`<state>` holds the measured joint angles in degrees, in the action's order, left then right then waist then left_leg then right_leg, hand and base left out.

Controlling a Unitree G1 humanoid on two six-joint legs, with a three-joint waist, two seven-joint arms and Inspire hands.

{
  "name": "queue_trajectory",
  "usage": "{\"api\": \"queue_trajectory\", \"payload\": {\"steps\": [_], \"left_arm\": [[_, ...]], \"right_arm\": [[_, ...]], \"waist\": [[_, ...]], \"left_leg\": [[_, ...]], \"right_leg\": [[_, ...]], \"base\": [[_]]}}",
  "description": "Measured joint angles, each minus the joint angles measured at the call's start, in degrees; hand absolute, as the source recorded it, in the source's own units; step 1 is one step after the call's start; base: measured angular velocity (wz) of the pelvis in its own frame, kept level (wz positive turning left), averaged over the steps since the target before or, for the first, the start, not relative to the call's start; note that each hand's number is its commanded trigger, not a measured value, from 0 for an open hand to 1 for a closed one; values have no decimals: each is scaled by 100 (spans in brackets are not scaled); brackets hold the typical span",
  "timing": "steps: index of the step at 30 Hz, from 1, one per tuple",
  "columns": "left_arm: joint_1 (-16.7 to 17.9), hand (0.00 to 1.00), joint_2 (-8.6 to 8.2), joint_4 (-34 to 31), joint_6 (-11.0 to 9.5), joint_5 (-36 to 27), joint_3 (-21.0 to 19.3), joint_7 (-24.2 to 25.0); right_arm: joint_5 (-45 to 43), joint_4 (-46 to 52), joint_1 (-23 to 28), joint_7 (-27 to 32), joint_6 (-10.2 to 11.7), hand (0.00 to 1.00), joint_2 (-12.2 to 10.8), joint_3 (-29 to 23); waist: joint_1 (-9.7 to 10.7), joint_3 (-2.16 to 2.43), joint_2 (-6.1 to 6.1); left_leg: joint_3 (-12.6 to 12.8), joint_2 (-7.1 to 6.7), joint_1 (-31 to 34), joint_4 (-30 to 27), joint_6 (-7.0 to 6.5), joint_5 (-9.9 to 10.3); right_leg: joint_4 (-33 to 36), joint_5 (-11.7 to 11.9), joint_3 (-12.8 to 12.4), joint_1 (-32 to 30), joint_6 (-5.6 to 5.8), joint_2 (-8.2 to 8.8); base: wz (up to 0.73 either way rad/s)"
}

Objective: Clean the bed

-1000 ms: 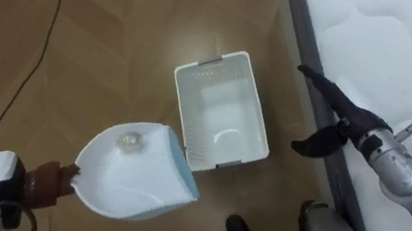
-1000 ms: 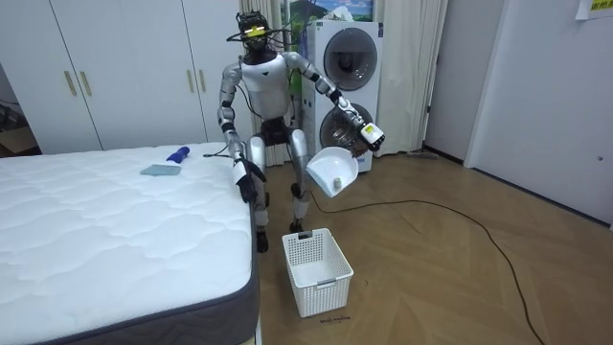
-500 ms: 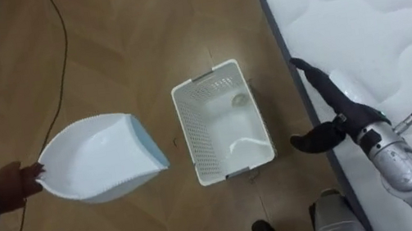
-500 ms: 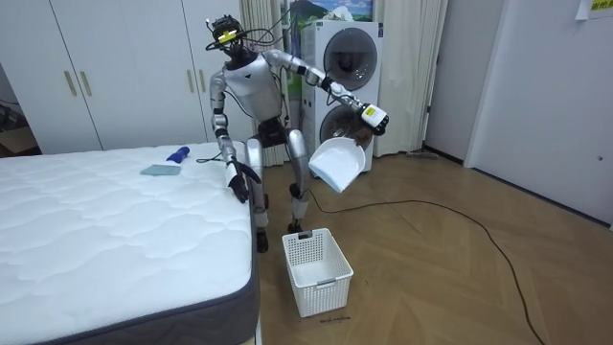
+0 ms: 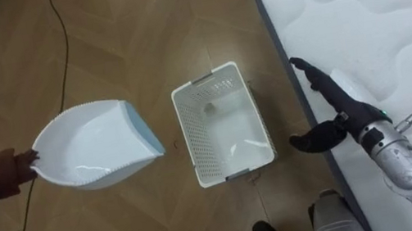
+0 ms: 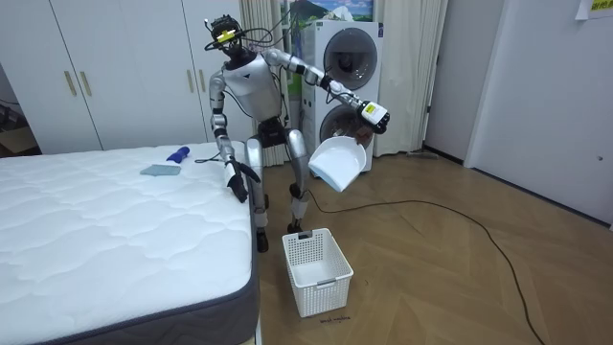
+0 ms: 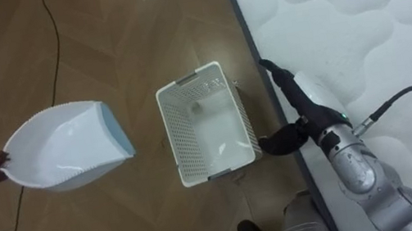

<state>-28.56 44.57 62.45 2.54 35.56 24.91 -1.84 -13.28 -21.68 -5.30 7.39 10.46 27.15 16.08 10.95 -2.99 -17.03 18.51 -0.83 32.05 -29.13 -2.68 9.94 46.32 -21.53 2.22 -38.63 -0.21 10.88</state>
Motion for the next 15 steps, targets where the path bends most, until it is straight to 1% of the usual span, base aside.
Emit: {"api": "queue_trajectory", "payload": {"steps": [1,4,6,8,9,11,12,13,14,15], "left_arm": [[-1,100,0,-61,-1,4,0,-22],[-40,100,0,-99,-12,11,0,-218],[-38,100,1,-119,-12,11,-9,-367],[-29,100,2,-191,-13,11,-30,-481],[8,100,2,-303,-16,4,-31,-553],[151,100,4,-582,-49,42,-128,-685],[350,100,1,-870,-87,146,-305,-787],[518,100,-3,-1093,-185,160,-420,-877],[636,100,-2,-1220,-237,172,-496,-906],[856,100,-5,-1441,-308,264,-639,-966]], "right_arm": [[-1,-1,23,1,5,0,21,-12],[6,0,128,3,20,0,17,-73],[21,45,195,3,50,0,19,-155],[140,44,213,4,81,0,26,-166],[215,44,215,3,81,0,39,-157],[395,38,227,-5,80,0,37,-138],[405,38,234,-4,71,0,18,-111],[404,37,264,-2,70,0,21,-94],[407,37,302,-1,70,0,20,-93],[407,32,385,3,70,0,39,-105]], "waist": [[13,-17,-37],[-7,-15,-48],[-54,-15,-48],[-120,-25,-20],[-205,-43,45],[-343,-43,168],[-451,-39,275],[-524,-43,348],[-542,-24,389],[-563,-9,455]], "left_leg": [[-41,16,-13,-4,0,0],[-82,19,-72,24,-2,3],[-57,18,-102,39,-8,8],[3,16,-132,40,-20,18],[6,15,-178,31,-23,22],[-125,-21,-248,33,1,38],[-401,-96,-293,31,71,82],[-593,-84,-372,33,159,137],[-640,-75,-398,34,181,153],[-663,-29,-468,40,192,161]], "right_leg": [[-59,9,54,60,-6,-7],[-136,13,100,160,-2,-5],[-159,20,73,171,7,-8],[-156,25,-21,153,14,-17],[-165,39,-104,157,18,-56],[-181,51,-268,173,19,-119],[-198,76,-398,179,8,-206],[-265,108,-453,254,-5,-297],[-313,124,-471,294,-7,-330],[-451,173,-513,410,0,-405]], "base": [[8],[5],[-10],[-24],[-43],[-55],[-66],[-62],[-47],[-43]]}}
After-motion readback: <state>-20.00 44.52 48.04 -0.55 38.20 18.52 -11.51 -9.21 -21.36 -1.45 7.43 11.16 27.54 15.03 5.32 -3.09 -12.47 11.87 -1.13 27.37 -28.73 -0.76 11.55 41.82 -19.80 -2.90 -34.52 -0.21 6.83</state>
